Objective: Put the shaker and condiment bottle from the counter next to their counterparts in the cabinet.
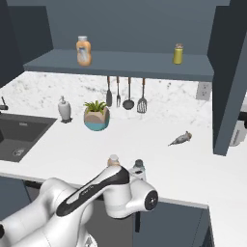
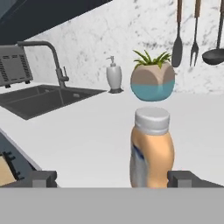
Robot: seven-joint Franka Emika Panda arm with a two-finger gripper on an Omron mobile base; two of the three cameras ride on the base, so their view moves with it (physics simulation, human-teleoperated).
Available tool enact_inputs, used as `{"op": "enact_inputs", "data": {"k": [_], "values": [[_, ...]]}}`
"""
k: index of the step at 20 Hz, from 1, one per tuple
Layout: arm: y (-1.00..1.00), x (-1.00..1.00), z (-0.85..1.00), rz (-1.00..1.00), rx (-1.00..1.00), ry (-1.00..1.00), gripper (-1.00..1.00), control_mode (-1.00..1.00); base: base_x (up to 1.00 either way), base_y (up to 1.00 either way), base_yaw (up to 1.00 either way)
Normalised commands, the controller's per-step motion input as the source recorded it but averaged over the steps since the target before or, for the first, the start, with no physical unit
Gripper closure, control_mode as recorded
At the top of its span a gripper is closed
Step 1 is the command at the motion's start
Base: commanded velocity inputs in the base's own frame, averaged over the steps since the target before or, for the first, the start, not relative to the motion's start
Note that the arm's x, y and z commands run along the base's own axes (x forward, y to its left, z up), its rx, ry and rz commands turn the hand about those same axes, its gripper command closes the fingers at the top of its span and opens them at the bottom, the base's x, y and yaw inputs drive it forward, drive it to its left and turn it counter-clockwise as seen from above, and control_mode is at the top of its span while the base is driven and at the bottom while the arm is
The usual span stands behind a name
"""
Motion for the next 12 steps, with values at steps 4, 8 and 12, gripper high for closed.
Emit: {"op": "enact_inputs", "data": {"k": [4, 8, 12], "values": [[0.00, 0.23, 0.00, -0.04, 0.00, 0.00, -1.00, -1.00, 0.00, 0.00, 0.00], [0.00, 0.21, -0.05, -0.02, 0.00, 0.00, -1.00, -1.00, 0.00, 0.00, 0.00], [0.00, 0.09, -0.12, -0.03, 0.00, 0.00, -1.00, -1.00, 0.00, 0.00, 0.00]]}}
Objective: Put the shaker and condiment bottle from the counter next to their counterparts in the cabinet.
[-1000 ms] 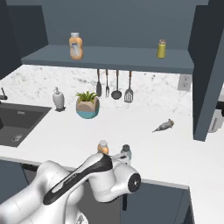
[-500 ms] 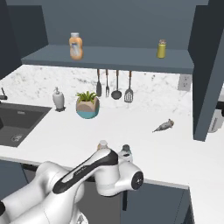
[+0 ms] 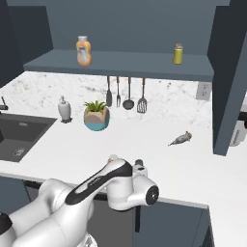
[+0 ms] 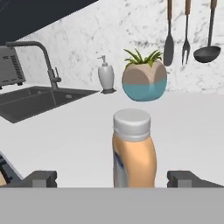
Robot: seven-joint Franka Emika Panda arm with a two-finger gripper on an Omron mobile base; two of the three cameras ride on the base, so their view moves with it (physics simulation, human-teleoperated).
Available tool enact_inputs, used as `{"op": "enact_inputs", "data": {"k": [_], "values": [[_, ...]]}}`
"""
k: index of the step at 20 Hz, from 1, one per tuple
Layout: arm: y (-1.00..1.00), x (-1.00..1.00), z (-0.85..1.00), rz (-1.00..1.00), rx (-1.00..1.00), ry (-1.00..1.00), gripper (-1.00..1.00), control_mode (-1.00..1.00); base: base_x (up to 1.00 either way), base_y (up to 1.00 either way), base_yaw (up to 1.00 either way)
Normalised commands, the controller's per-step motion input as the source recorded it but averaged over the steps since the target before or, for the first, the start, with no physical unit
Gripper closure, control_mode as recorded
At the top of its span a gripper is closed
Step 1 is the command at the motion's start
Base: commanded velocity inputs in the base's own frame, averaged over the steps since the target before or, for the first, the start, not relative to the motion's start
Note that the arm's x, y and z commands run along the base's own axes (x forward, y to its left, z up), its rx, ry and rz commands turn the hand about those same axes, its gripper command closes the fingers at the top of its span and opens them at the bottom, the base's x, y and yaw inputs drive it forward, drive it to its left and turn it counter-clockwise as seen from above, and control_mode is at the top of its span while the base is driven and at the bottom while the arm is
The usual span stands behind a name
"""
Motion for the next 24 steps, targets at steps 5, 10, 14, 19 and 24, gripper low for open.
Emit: {"op": "enact_inputs", "data": {"k": [5, 10, 14, 19, 24], "values": [[0.00, 0.12, -0.12, -0.03, 0.00, 0.00, -1.00, -1.00, 0.00, 0.00, 0.00], [0.00, 0.12, -0.08, -0.03, 0.00, 0.00, -1.00, -1.00, 0.00, 0.00, 0.00], [0.00, 0.08, -0.03, -0.03, 0.00, 0.00, -1.00, -1.00, 0.00, 0.00, 0.00], [0.00, 0.01, 0.00, -0.02, 0.00, 0.00, -1.00, -1.00, 0.00, 0.00, 0.00], [0.00, 0.06, -0.02, -0.03, 0.00, 0.00, -1.00, -1.00, 0.00, 0.00, 0.00]]}}
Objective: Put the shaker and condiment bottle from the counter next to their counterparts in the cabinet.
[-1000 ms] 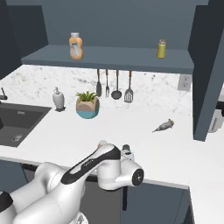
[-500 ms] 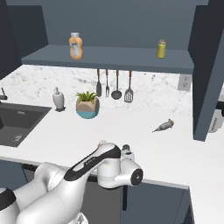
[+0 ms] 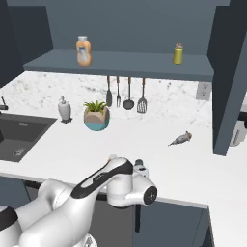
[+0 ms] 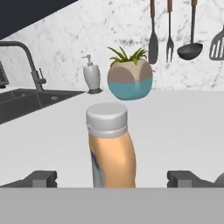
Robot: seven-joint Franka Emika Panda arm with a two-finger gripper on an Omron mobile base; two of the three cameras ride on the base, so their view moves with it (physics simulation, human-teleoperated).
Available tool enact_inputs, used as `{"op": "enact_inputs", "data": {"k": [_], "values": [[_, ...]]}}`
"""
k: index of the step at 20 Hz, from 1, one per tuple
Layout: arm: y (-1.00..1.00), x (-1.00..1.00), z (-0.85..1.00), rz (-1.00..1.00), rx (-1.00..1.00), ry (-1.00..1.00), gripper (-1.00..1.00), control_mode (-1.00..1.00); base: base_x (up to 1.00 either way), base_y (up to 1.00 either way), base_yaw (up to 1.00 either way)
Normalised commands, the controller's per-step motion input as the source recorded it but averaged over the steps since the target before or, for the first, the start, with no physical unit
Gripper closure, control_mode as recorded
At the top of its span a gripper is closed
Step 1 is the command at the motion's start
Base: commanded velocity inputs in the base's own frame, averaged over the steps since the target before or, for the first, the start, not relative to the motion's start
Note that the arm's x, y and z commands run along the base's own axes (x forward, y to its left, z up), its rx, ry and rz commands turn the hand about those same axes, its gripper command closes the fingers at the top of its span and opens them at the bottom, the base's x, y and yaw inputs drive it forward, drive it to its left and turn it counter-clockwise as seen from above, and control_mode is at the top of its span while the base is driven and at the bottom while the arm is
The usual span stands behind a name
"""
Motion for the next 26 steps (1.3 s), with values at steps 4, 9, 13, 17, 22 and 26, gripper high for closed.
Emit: {"op": "enact_inputs", "data": {"k": [4, 9, 13, 17, 22, 26], "values": [[0.00, 0.12, -0.02, -0.04, 0.00, 0.00, -1.00, -1.00, 0.00, 0.00, 0.00], [0.02, 0.16, -0.04, -0.02, 0.00, 0.00, -1.00, -1.00, 0.00, 0.00, 0.00], [0.10, 0.13, -0.08, 0.00, 0.00, 0.01, -1.00, -1.00, 0.00, 0.00, 0.00], [0.22, 0.11, -0.14, 0.00, 0.00, 0.05, -1.00, -1.00, 0.00, 0.00, 0.00], [0.36, 0.12, -0.21, 0.00, 0.00, 0.13, 1.00, -1.00, 0.00, 0.00, 0.00], [0.03, 0.31, -0.05, 0.01, 0.02, 0.15, 1.00, -1.00, 0.00, 0.00, 0.00]]}}
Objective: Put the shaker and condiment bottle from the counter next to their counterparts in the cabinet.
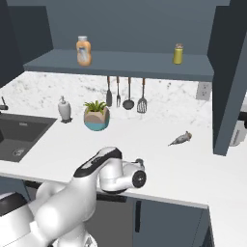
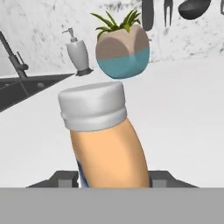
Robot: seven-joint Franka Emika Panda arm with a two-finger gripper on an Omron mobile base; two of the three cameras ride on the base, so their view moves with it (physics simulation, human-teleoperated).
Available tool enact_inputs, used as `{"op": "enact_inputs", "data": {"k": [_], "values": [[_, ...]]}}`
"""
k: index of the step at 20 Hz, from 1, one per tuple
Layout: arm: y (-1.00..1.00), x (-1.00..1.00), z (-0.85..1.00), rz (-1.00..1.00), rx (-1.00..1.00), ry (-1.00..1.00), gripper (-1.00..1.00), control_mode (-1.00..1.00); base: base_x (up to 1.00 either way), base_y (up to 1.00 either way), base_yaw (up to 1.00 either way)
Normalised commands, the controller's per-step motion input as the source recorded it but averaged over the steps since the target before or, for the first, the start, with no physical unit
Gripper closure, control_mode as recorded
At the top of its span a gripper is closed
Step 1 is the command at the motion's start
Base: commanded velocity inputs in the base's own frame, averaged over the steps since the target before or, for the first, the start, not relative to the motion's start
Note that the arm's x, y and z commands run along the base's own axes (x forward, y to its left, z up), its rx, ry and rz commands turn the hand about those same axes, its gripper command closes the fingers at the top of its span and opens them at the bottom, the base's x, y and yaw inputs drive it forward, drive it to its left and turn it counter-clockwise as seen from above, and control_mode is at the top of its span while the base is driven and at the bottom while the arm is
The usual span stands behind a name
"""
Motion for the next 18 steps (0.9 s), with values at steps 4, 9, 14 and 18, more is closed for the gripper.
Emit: {"op": "enact_inputs", "data": {"k": [4, 9, 14, 18], "values": [[-0.13, 0.12, 0.26, -0.08, 0.07, 0.11, 1.00, -1.00, 0.00, 0.00, 0.00], [-0.02, 0.00, 0.63, -0.07, 0.00, 0.01, 1.00, -1.00, 0.00, 0.00, 0.00], [0.18, 0.00, 0.61, -0.04, -0.04, 0.00, 1.00, -1.00, 0.00, 0.00, 0.00], [0.26, 0.00, 0.59, -0.05, 0.00, 0.02, 1.00, -1.00, 0.00, 0.00, 0.00]]}}
